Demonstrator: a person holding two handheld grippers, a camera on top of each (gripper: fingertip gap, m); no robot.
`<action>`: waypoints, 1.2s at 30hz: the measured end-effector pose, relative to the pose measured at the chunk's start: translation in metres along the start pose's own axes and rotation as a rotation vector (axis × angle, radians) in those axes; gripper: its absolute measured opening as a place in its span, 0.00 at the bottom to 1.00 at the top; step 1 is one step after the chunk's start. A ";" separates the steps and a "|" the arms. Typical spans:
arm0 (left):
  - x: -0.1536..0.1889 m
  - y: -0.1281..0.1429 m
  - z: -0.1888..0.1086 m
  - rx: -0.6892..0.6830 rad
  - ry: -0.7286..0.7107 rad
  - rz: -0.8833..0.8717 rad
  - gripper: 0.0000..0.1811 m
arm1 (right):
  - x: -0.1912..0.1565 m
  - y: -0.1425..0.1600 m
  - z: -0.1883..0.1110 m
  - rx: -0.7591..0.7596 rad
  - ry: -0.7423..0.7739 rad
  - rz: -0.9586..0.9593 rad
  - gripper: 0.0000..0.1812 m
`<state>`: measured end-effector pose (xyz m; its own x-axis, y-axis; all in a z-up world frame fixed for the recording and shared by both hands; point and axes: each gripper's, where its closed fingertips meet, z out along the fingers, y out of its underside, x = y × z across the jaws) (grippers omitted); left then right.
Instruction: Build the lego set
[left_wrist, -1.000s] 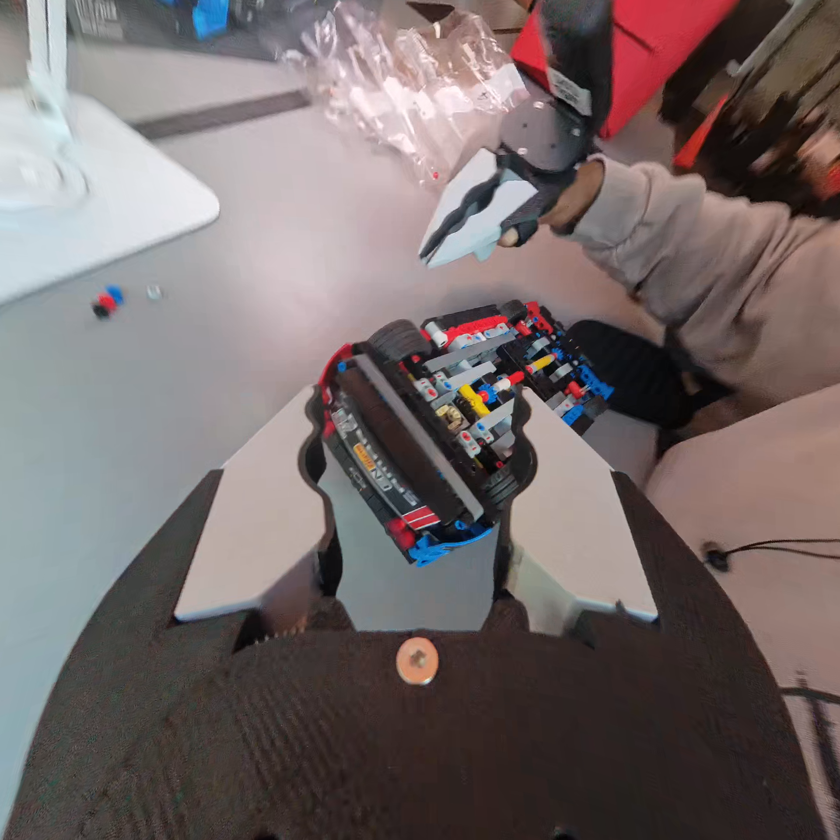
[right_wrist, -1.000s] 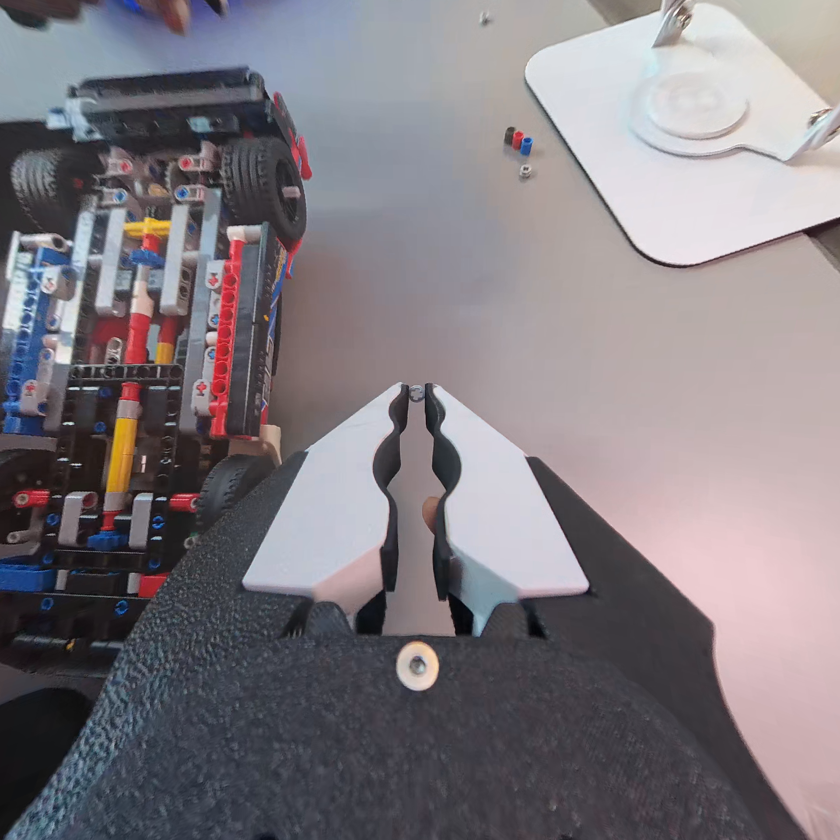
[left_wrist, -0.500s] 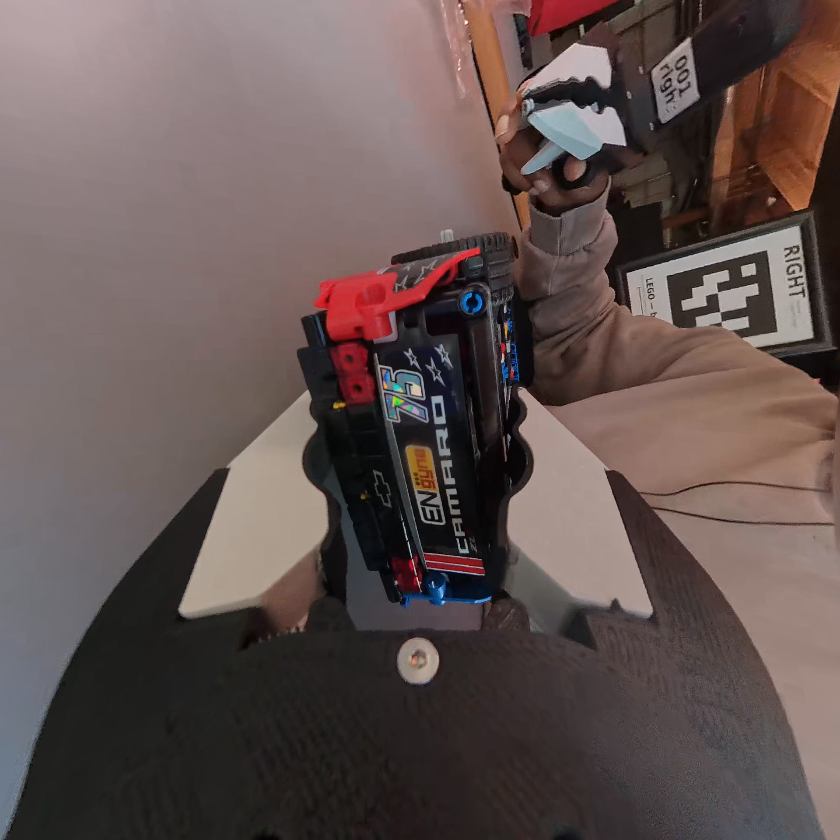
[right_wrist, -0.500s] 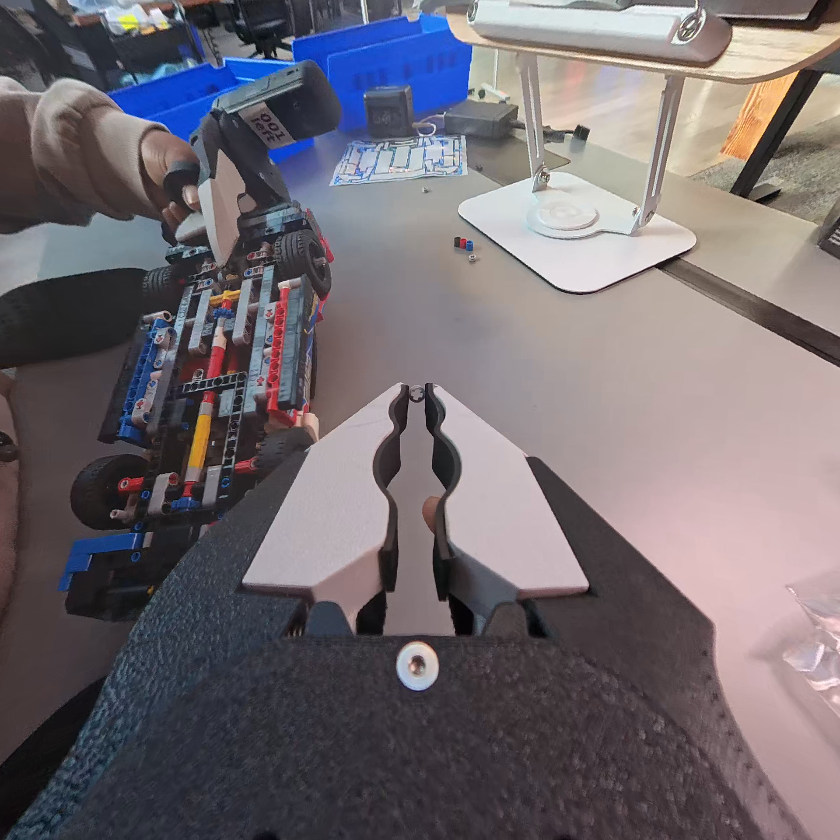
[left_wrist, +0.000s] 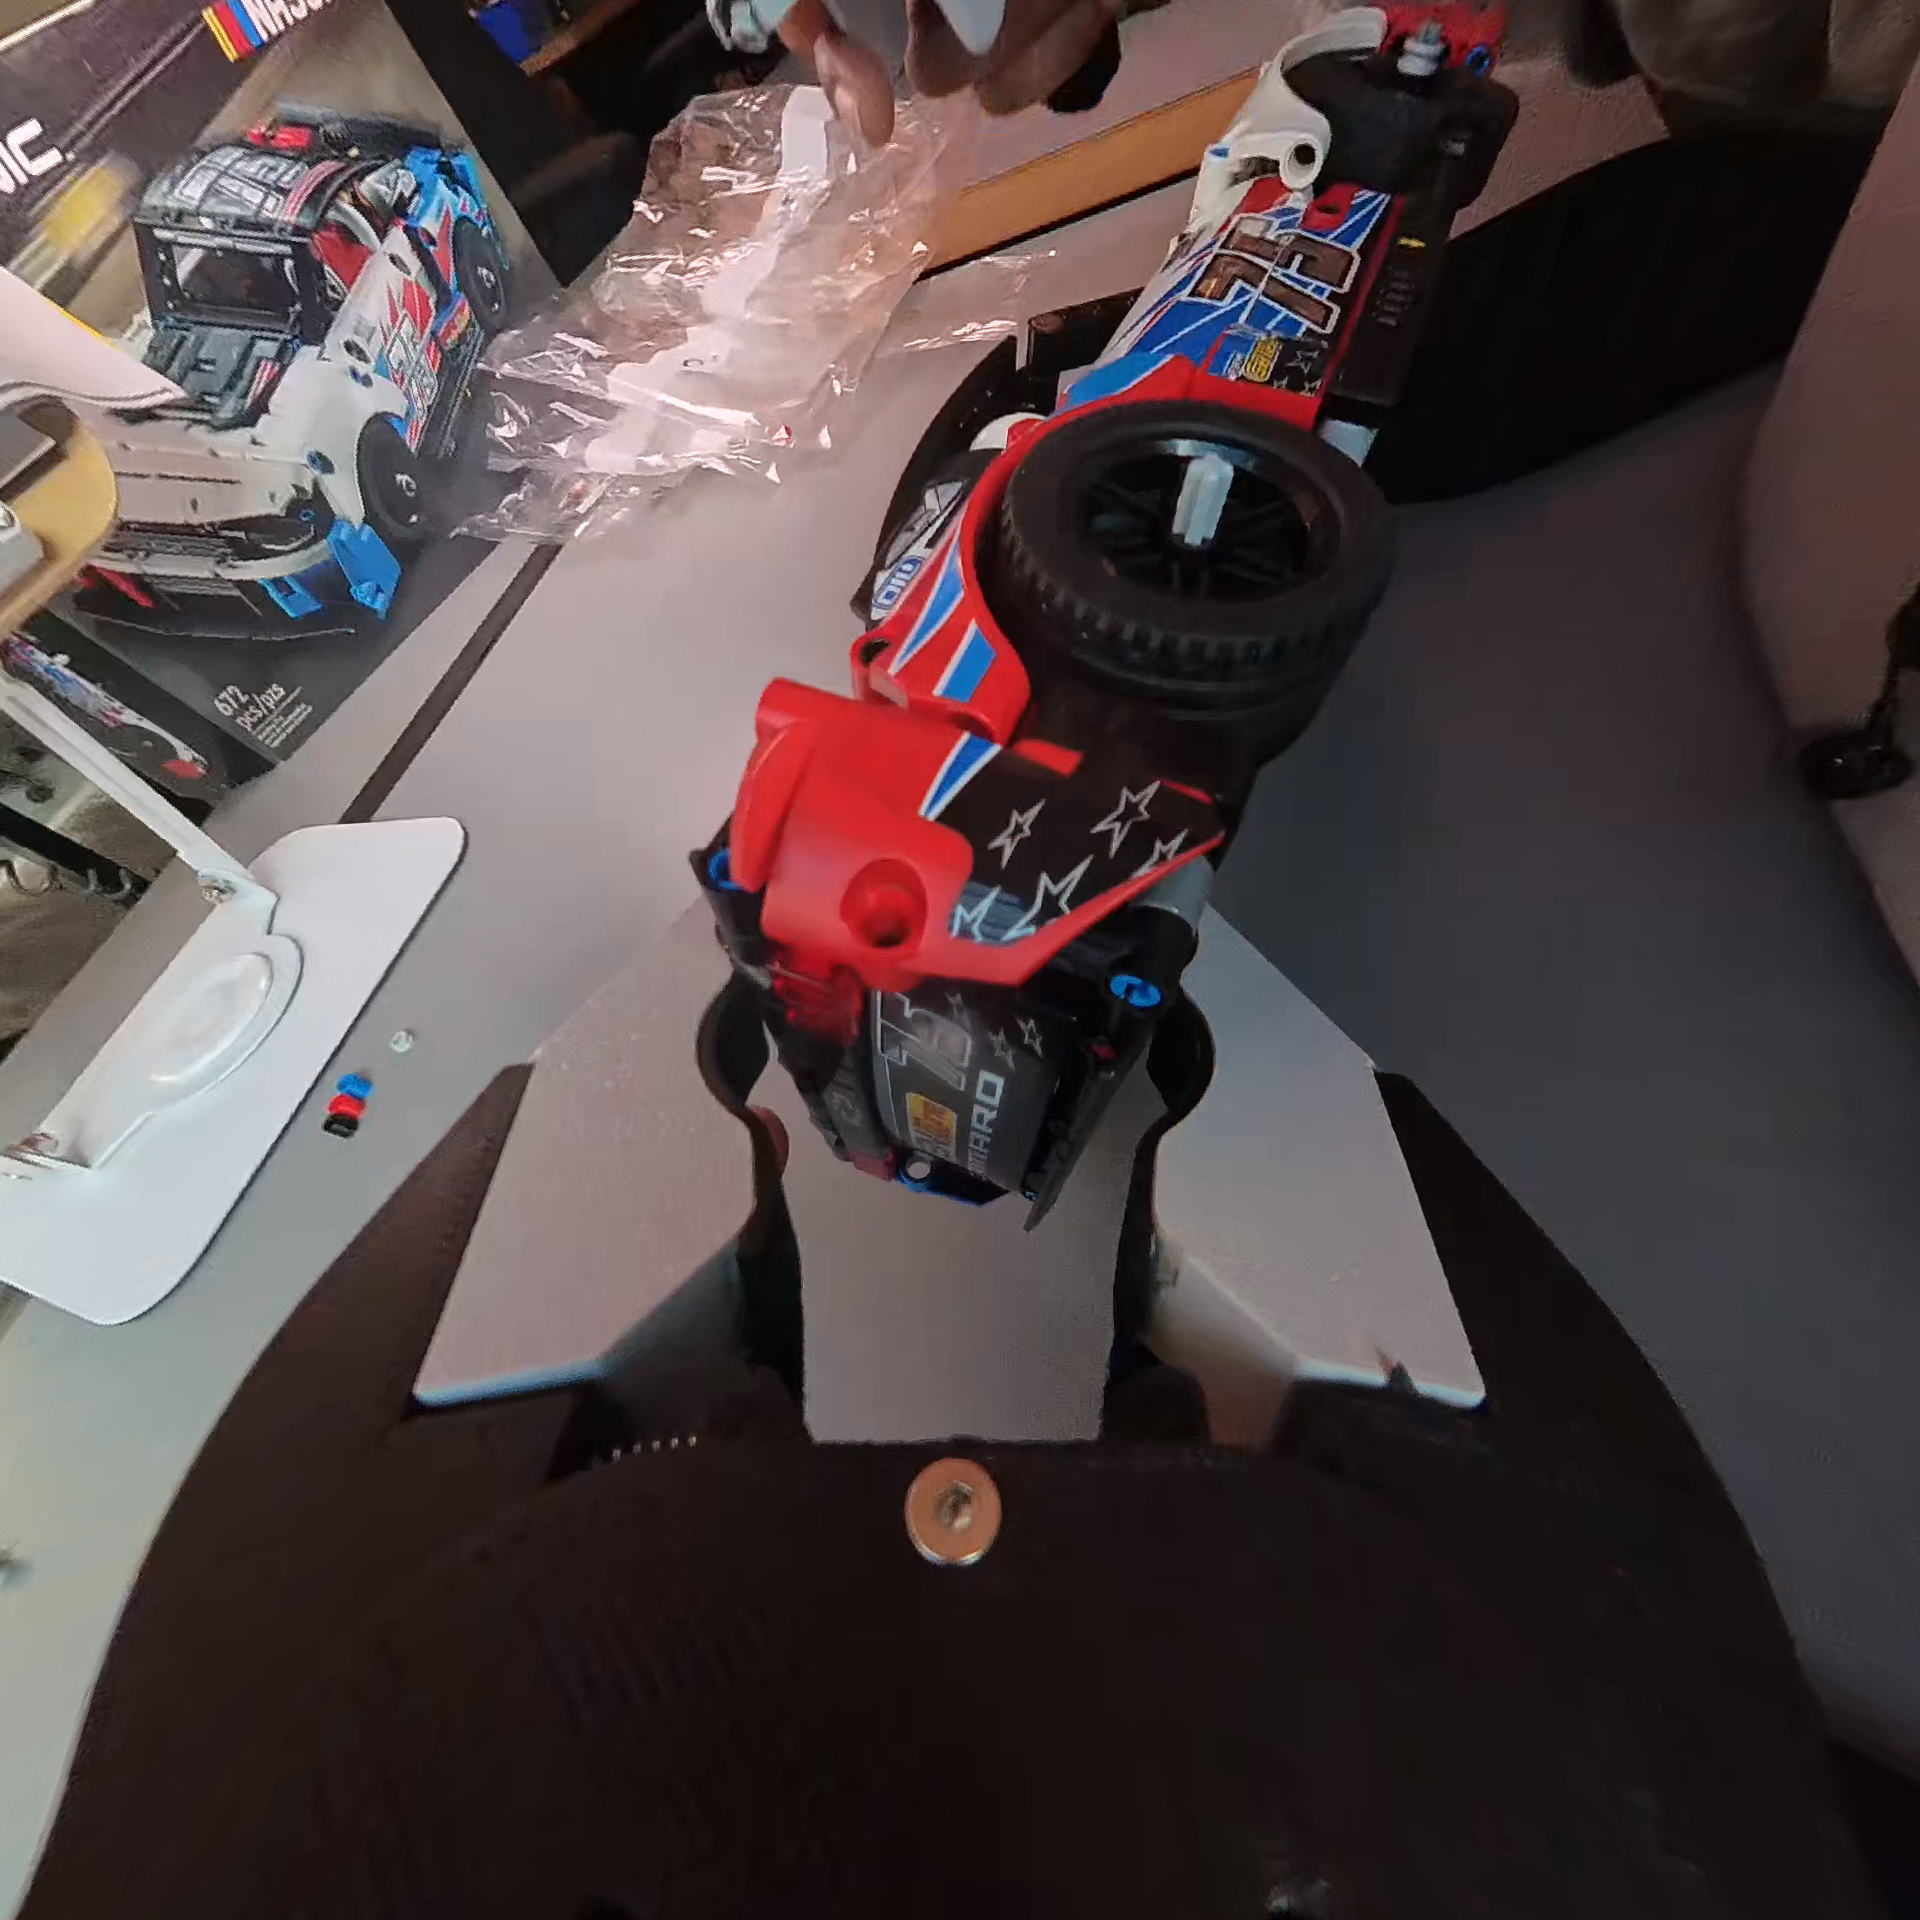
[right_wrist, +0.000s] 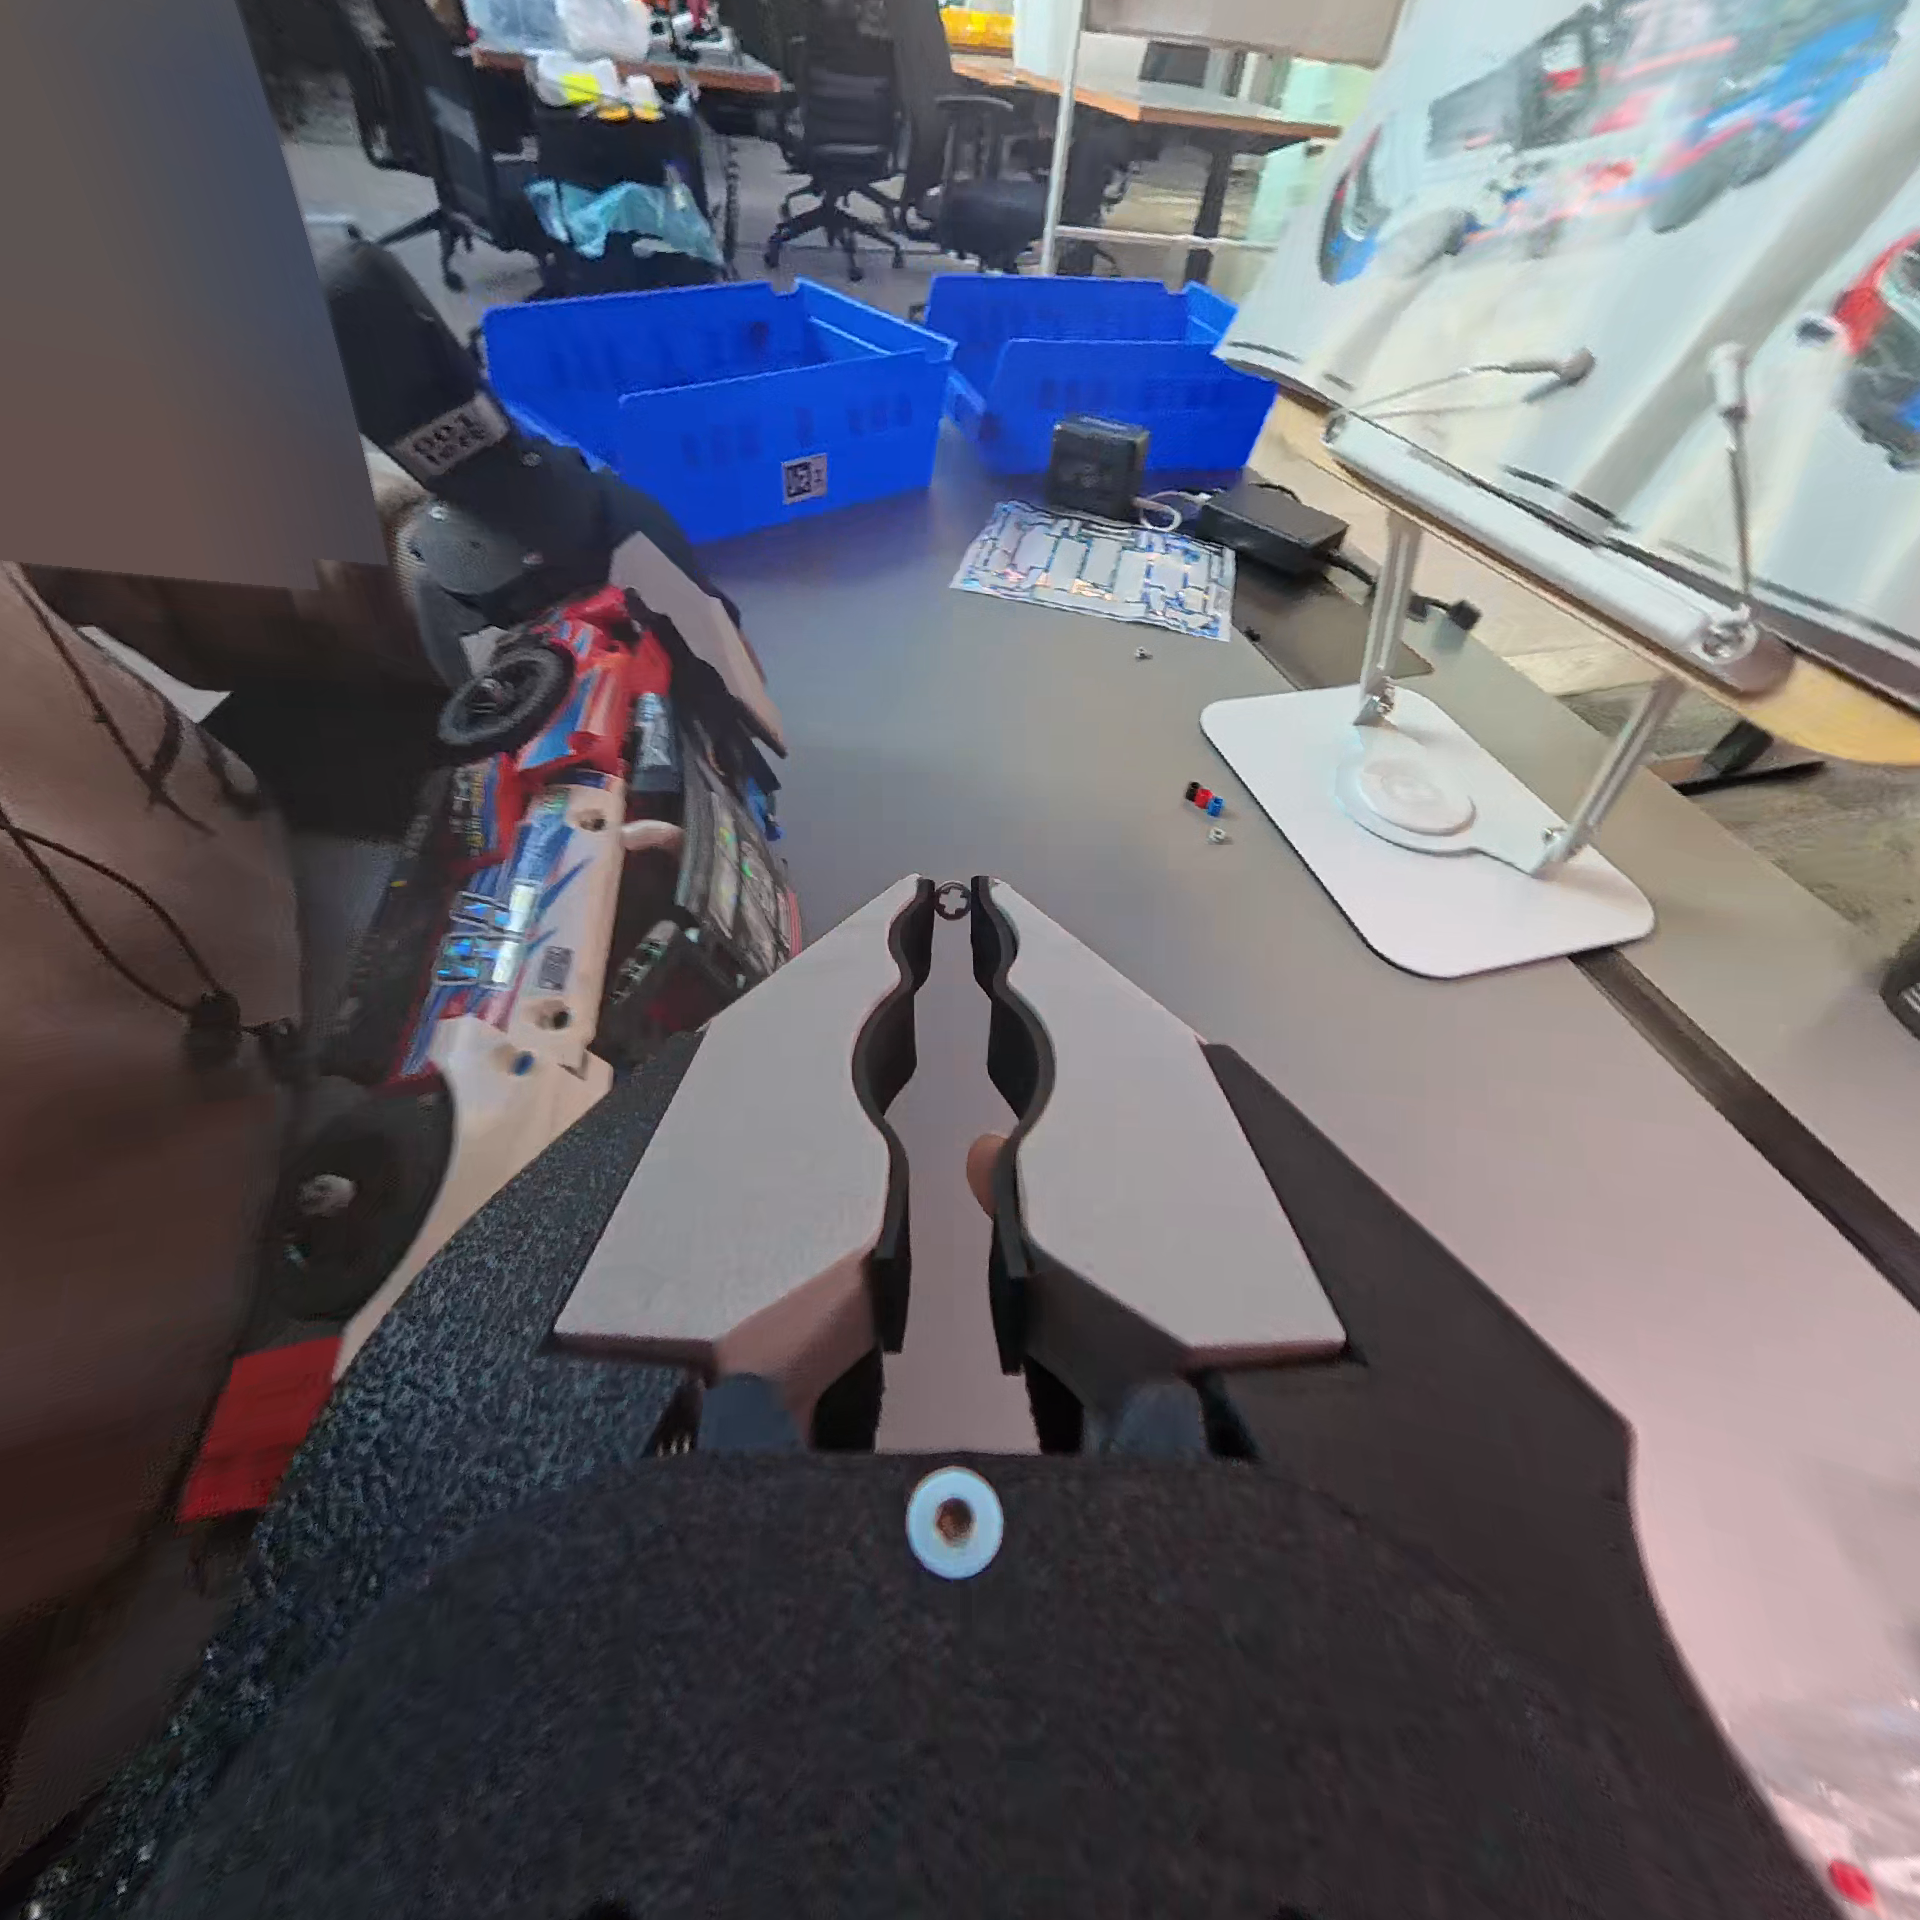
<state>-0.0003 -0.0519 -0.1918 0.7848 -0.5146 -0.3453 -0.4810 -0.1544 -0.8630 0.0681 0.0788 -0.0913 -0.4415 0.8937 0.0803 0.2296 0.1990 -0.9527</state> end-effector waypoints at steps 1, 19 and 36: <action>0.001 0.002 0.002 0.006 0.005 -0.039 0.40 | -0.011 -0.009 0.005 -0.017 -0.039 -0.029 0.02; 0.002 -0.020 0.001 0.200 0.274 -0.260 0.41 | -0.110 -0.016 0.093 -0.508 -0.332 -0.210 0.02; 0.009 -0.024 -0.003 0.302 0.287 -0.219 0.35 | -0.101 -0.010 0.109 -0.570 -0.338 -0.173 0.02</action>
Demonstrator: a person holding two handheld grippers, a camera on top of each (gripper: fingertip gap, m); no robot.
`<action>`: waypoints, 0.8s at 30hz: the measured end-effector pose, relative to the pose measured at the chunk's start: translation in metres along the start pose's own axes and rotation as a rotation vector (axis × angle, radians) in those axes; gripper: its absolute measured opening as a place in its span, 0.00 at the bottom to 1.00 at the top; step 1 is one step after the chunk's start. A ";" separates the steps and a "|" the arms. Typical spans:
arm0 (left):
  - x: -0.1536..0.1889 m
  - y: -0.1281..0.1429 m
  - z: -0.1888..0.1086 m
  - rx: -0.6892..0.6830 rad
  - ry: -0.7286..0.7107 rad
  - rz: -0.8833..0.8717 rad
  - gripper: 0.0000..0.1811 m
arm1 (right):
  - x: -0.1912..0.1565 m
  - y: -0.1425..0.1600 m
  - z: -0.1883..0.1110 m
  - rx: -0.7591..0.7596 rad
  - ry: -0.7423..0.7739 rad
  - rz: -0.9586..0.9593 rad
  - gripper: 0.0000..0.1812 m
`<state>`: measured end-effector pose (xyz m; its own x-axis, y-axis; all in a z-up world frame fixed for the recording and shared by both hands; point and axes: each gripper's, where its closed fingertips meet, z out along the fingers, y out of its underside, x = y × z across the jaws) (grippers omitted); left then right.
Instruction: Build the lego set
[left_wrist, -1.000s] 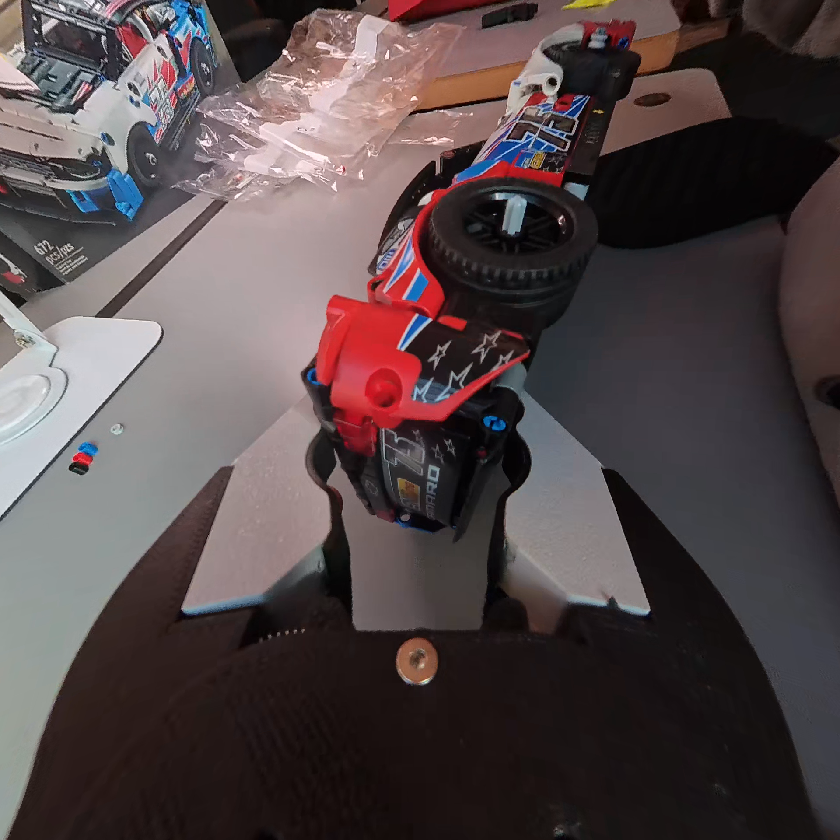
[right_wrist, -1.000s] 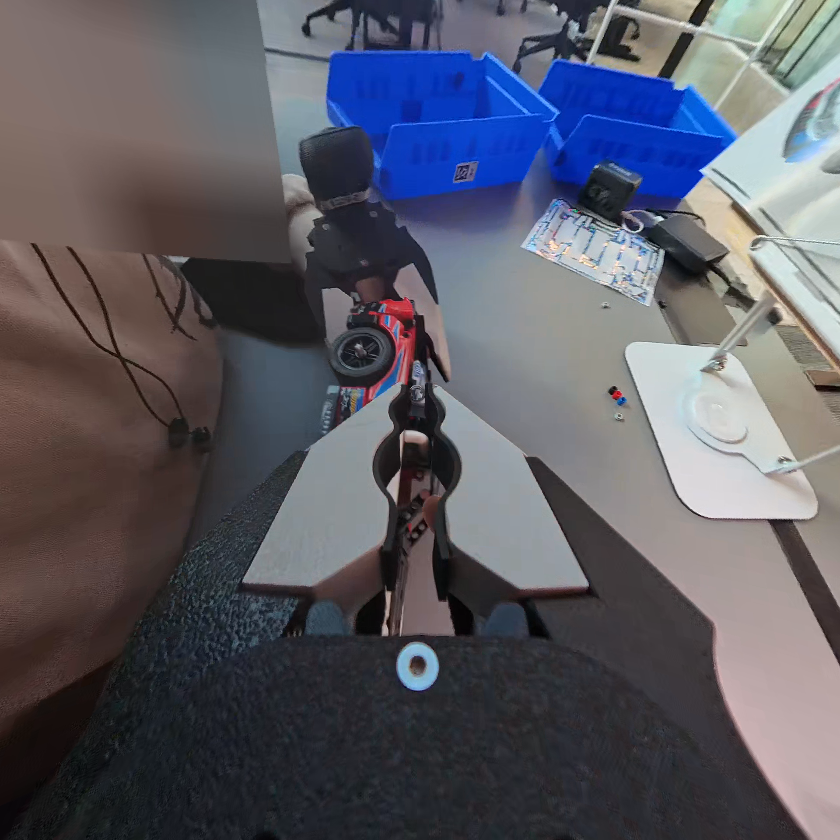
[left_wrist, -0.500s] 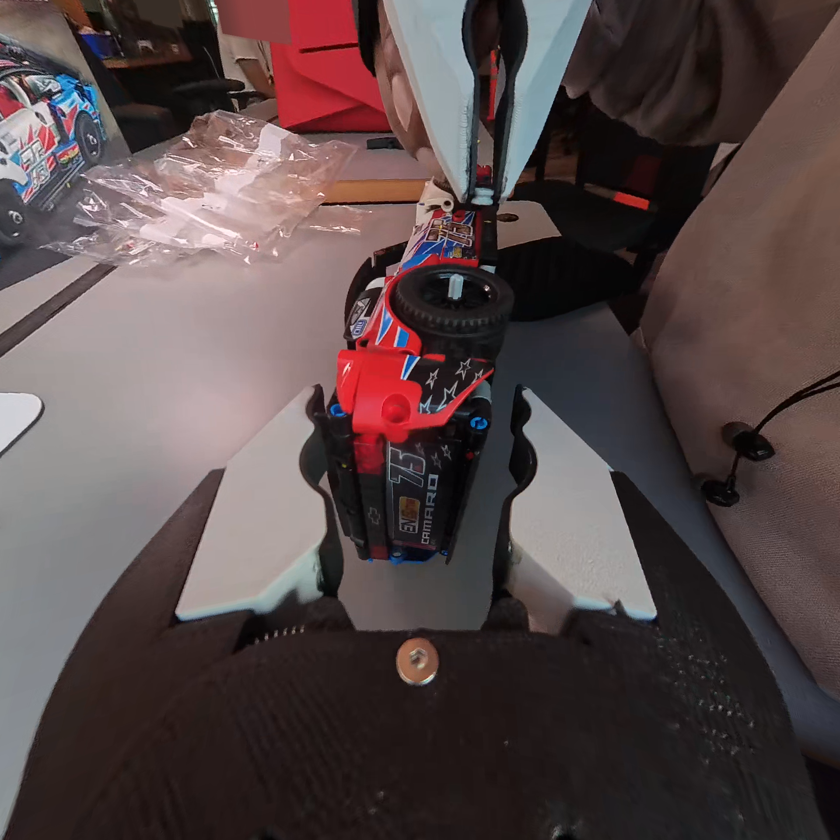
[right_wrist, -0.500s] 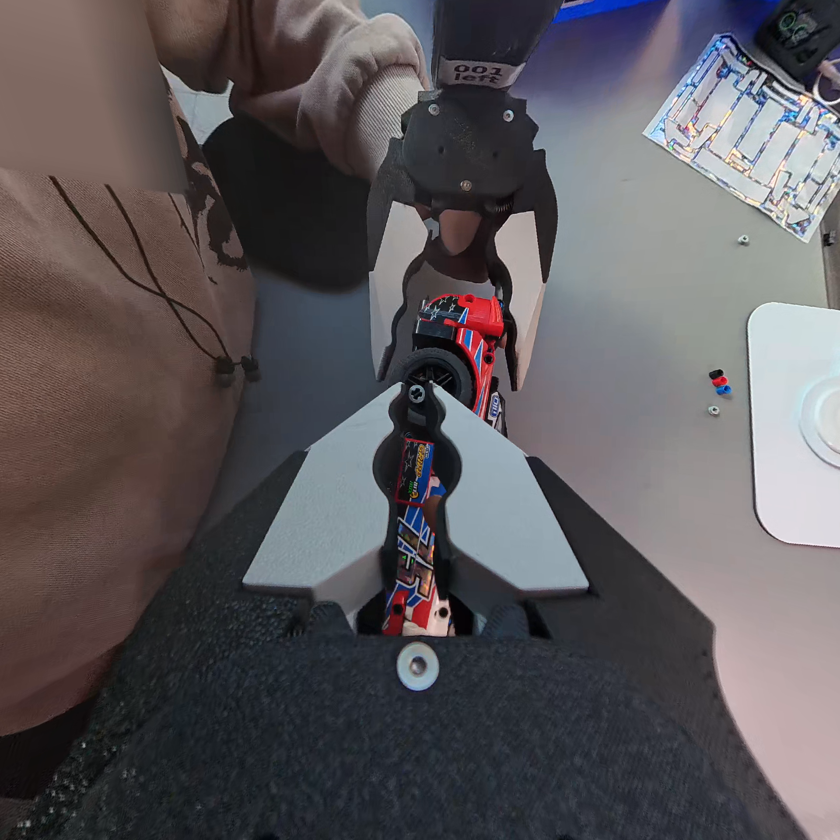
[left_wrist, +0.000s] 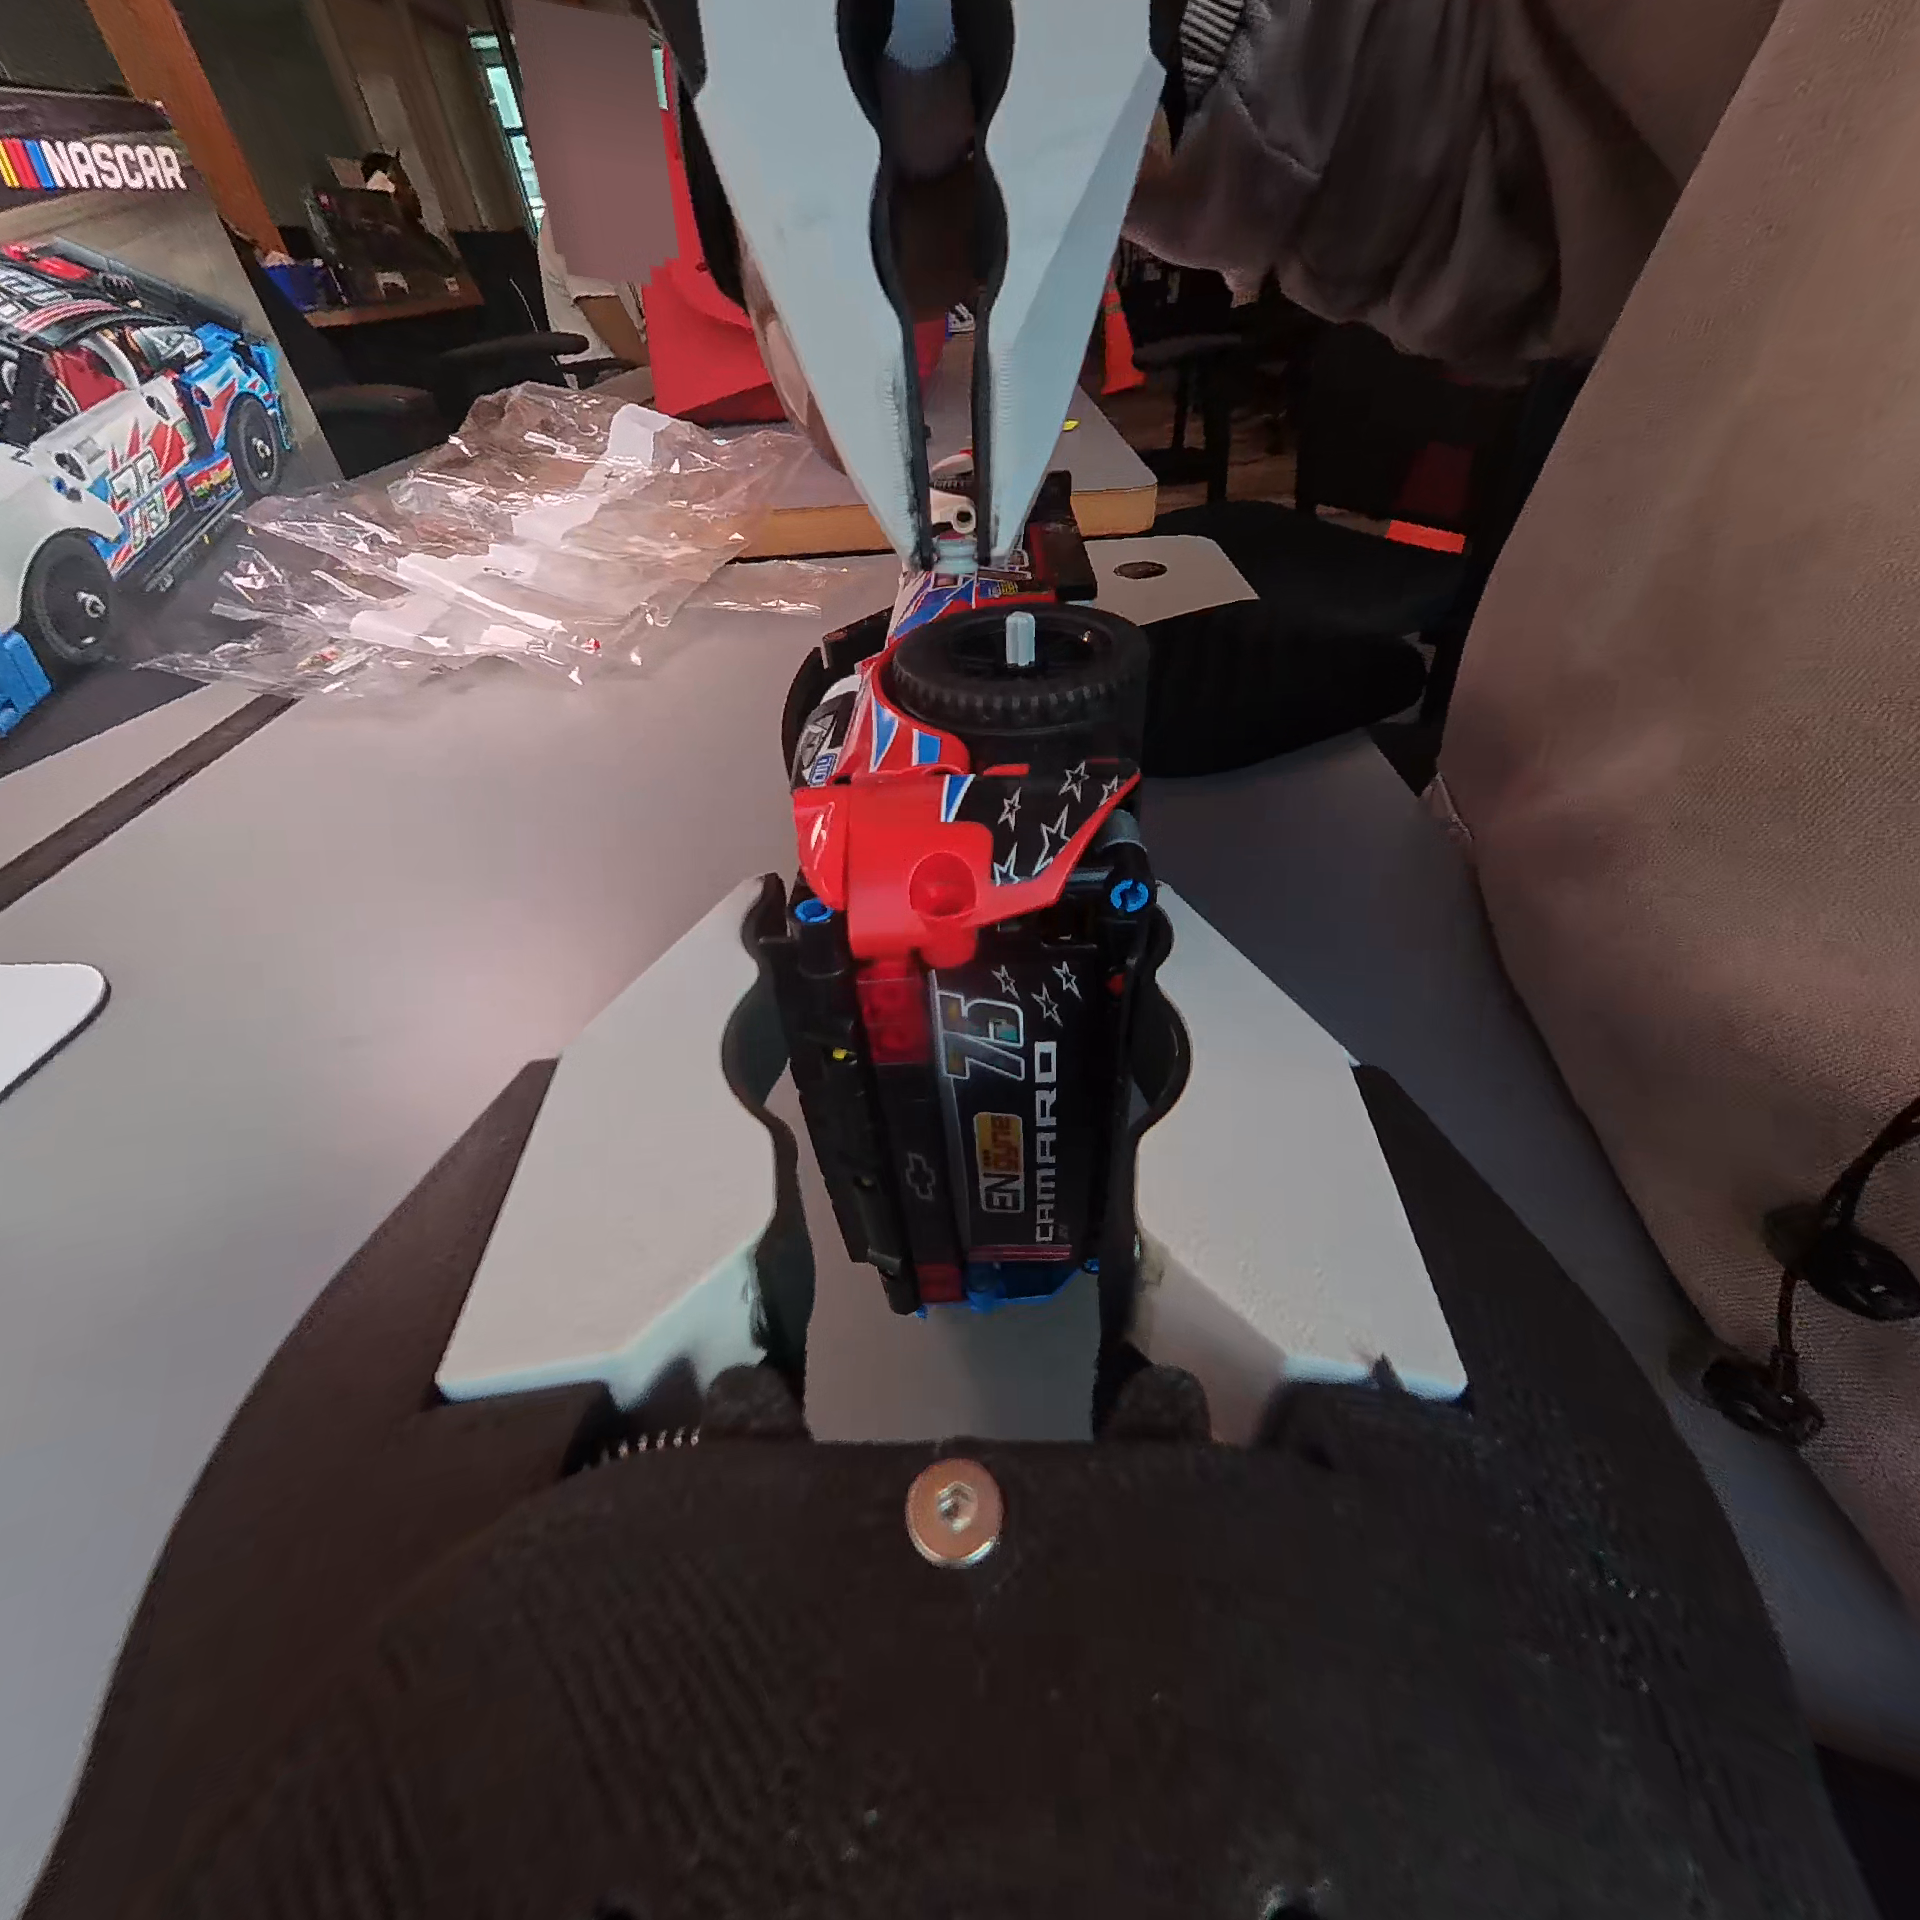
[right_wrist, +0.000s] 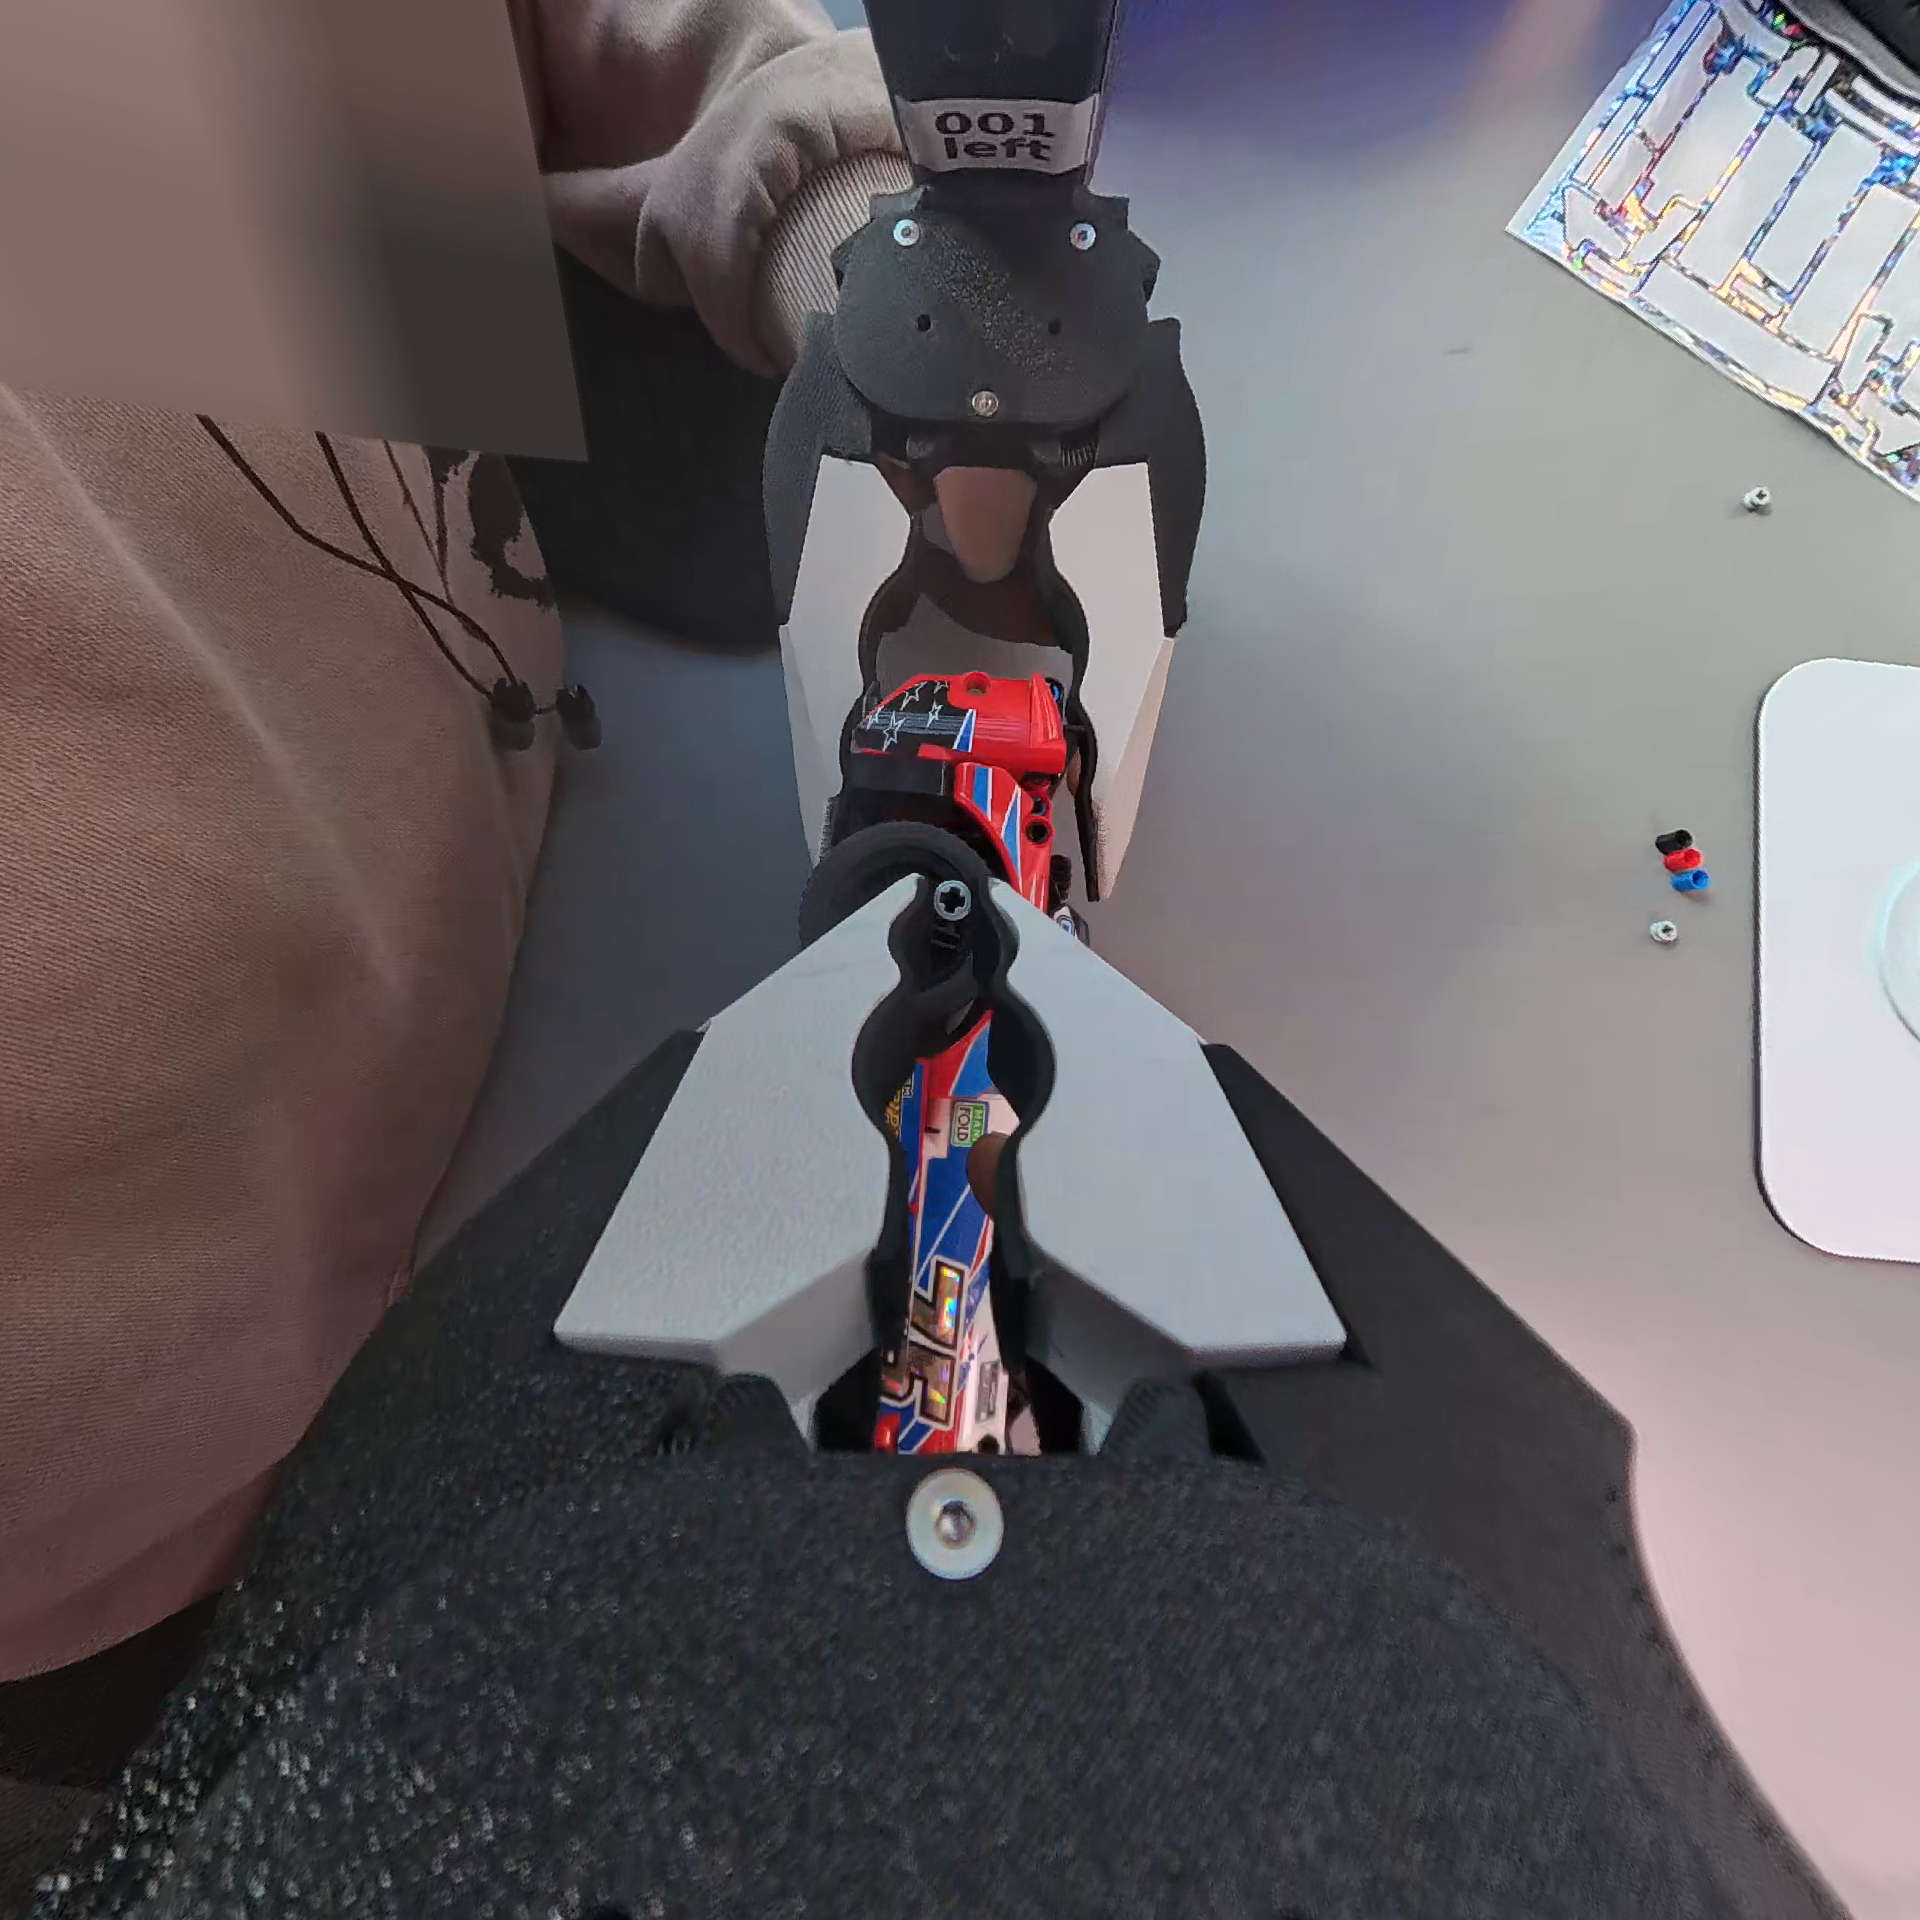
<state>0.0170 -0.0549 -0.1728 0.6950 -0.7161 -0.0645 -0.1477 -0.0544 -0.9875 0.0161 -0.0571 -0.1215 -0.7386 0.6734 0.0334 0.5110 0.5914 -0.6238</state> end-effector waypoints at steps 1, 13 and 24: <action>0.001 0.000 0.000 0.001 -0.003 0.008 0.35 | -0.001 0.000 0.001 -0.005 -0.009 -0.003 0.02; 0.004 -0.001 0.000 0.002 -0.012 0.050 0.35 | -0.015 0.005 0.005 -0.027 -0.037 -0.016 0.02; 0.006 -0.001 -0.001 0.006 -0.008 0.073 0.35 | -0.021 0.005 0.006 -0.042 -0.029 -0.039 0.02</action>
